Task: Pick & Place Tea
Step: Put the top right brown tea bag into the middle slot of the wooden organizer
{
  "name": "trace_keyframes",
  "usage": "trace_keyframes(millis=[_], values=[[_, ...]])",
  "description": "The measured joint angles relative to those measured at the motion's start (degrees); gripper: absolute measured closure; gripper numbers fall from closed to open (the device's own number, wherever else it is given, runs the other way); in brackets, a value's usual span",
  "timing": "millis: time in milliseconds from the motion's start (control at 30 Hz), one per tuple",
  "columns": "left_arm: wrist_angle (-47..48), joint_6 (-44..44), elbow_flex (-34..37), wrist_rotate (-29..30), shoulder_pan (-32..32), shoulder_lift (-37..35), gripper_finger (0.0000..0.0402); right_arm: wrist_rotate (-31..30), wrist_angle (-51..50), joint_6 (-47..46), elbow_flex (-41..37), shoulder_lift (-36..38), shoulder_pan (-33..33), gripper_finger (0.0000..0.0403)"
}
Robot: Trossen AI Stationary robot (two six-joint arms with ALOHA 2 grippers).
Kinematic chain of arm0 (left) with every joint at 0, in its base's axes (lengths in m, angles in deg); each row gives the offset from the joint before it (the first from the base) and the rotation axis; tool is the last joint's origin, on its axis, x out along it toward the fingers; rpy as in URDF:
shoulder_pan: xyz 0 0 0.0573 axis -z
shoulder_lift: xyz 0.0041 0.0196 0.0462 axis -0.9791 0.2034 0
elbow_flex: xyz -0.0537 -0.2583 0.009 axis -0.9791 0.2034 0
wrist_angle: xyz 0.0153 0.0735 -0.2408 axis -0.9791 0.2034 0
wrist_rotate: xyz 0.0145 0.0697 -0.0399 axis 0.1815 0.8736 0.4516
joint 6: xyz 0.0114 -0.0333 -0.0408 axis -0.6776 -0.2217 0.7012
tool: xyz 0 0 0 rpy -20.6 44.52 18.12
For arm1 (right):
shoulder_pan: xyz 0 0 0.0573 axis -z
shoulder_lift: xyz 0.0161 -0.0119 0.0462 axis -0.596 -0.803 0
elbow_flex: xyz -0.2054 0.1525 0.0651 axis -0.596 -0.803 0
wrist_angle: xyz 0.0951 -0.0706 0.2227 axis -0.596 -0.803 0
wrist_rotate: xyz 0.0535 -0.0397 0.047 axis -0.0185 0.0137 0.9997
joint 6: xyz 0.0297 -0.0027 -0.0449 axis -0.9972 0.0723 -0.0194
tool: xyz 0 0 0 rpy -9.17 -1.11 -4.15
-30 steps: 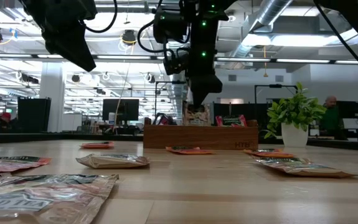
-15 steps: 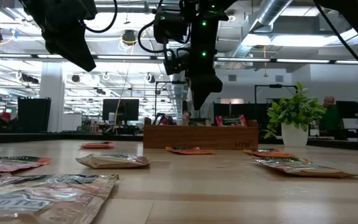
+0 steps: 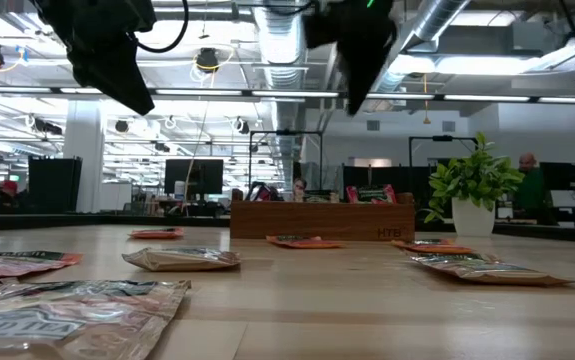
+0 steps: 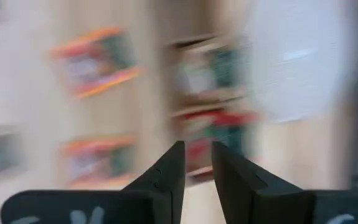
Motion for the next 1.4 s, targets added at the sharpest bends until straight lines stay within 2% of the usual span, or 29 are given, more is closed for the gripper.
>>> trace_keyframes(millis=[100,200,433,633,900,1000,1200,1400], values=[[-0.18,-0.61,0.00,0.00,-0.02,0.00,0.0250,13.54,-1.61,-2.56,-0.02,2.19,-1.82,0.0331],[-0.33,-1.25,0.00,0.02,0.00,-0.01,0.0250,17.76,-1.91,-2.80,-0.02,2.64,-5.52,0.0331],[-0.31,-1.21,0.00,0.00,0.00,0.00,0.0250,17.80,-1.95,-1.74,-1.99,0.14,-14.61,0.0331],[-0.28,-1.23,0.00,0.00,0.00,0.00,0.0250,17.96,4.73,-9.71,-9.67,-0.62,-18.66,0.0331],[-0.24,-2.37,0.00,-0.41,0.00,0.00,0.0250,18.05,16.45,-19.40,-16.71,-1.50,-19.63,0.0331],[-0.22,-2.49,0.00,-1.42,0.00,0.00,0.0250,17.81,16.75,-22.28,-18.72,-1.63,-19.63,0.0331],[-0.15,-2.65,0.00,-1.97,0.00,0.00,0.0250,17.99,17.81,-23.86,-24.21,-1.61,-19.64,0.0331],[-0.11,-2.63,0.00,-1.97,-0.01,0.00,0.0250,18.02,22.70,-22.67,-25.97,-1.58,-20.25,0.0331]])
